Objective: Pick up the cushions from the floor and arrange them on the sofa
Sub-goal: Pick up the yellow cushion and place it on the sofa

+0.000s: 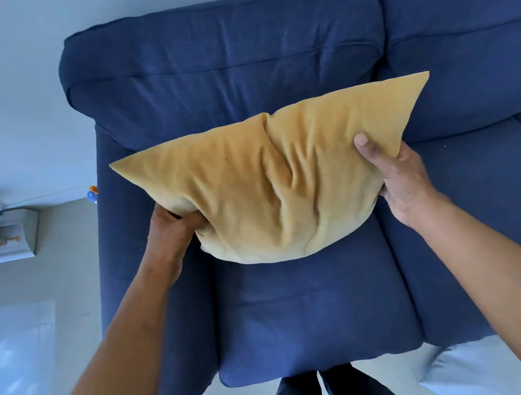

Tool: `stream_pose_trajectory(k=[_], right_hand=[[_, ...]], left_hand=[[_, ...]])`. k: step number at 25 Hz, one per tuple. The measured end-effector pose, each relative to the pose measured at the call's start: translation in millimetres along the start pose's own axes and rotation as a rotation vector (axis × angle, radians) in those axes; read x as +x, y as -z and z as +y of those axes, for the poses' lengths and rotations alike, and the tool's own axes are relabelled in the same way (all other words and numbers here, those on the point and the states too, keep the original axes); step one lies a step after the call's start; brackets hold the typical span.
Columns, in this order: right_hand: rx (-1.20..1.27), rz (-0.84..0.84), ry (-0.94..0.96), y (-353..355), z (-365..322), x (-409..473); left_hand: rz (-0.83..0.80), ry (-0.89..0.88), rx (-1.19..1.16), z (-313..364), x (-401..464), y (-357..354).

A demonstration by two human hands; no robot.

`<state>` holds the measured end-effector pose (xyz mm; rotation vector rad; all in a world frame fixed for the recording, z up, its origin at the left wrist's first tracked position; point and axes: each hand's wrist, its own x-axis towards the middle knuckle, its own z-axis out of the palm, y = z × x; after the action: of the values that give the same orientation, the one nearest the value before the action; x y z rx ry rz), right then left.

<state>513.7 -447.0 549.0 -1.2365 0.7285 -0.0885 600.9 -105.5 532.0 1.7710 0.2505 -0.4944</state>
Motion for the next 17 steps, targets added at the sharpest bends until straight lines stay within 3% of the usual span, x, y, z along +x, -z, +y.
stream_pose_trajectory(k=[4, 9, 11, 14, 17], right_hand=[[-0.110, 0.060, -0.021, -9.3, 18.7, 68.5], [-0.314, 0.087, -0.321, -6.5, 55.4, 125.3], [-0.315, 0.127, -0.294, -10.8, 48.5, 136.8], [-0.221, 0.199, -0.166, -16.7, 26.3, 149.4], [-0.125, 0.162, -0.109, -31.1, 11.1, 157.5]], left_hand=[[0.033, 0.066, 0.009, -7.9, 71.9, 1.4], [-0.041, 0.325, 0.217, -23.6, 133.0, -13.3], [0.009, 0.320, 0.214, -16.0, 144.6, -16.6], [0.075, 0.273, 0.021, 0.2, 162.7, -8.3], [0.005, 0.223, -0.157, 14.2, 171.9, -6.9]])
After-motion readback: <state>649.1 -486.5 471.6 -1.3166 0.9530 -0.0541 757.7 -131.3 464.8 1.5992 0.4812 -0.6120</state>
